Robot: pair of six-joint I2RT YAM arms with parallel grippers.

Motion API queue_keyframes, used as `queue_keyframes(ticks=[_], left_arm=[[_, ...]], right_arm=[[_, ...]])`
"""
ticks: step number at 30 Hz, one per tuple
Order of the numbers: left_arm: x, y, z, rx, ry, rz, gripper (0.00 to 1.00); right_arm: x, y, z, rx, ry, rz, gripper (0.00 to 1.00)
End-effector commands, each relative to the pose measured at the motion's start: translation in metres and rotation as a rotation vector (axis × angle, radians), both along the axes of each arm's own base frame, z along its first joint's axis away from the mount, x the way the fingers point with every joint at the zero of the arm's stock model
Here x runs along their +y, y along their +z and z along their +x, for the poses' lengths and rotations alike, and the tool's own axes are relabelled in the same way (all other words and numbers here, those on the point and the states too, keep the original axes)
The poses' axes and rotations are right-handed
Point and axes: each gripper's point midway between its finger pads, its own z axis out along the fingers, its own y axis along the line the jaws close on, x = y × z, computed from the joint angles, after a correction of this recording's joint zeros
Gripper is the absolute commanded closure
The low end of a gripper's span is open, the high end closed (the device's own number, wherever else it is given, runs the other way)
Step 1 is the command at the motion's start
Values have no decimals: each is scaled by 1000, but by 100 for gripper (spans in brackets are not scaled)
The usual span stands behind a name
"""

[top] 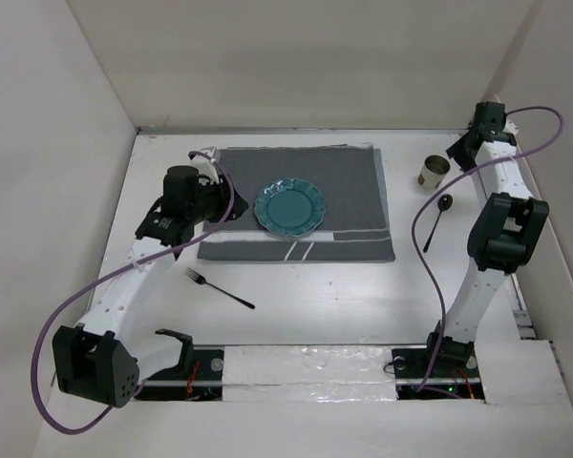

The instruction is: Set the dinner table for one person

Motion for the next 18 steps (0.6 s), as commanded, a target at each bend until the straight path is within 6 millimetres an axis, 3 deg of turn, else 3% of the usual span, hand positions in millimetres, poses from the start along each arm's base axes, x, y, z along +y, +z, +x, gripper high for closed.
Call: queue_keyframes(ticks=[1,3,4,5,13,15,18], left_arm=[[0,-4,-9,-6,-25,8,65],[0,-7,-9,3,-27,10,65],[0,-7,-8,3,-27,10,65],[0,-7,-7,3,-27,10,65],[0,-7,1,9,-18,20,66],[-1,-8,3,12,-17,20,66],[-2,-10,4,21,-17,17,66]], right_arm=[[-10,1,4,50,-10,-55,50],[-12,2,12,50,5,-65,50],[-12,-15,9,106,10,-54,51],[-13,-10,13,102,12,-61,52],[-8,-40,13,139,27,-27,67],[-7,-43,13,143,33,-23,71],[-6,-41,17,130,48,-20,86]])
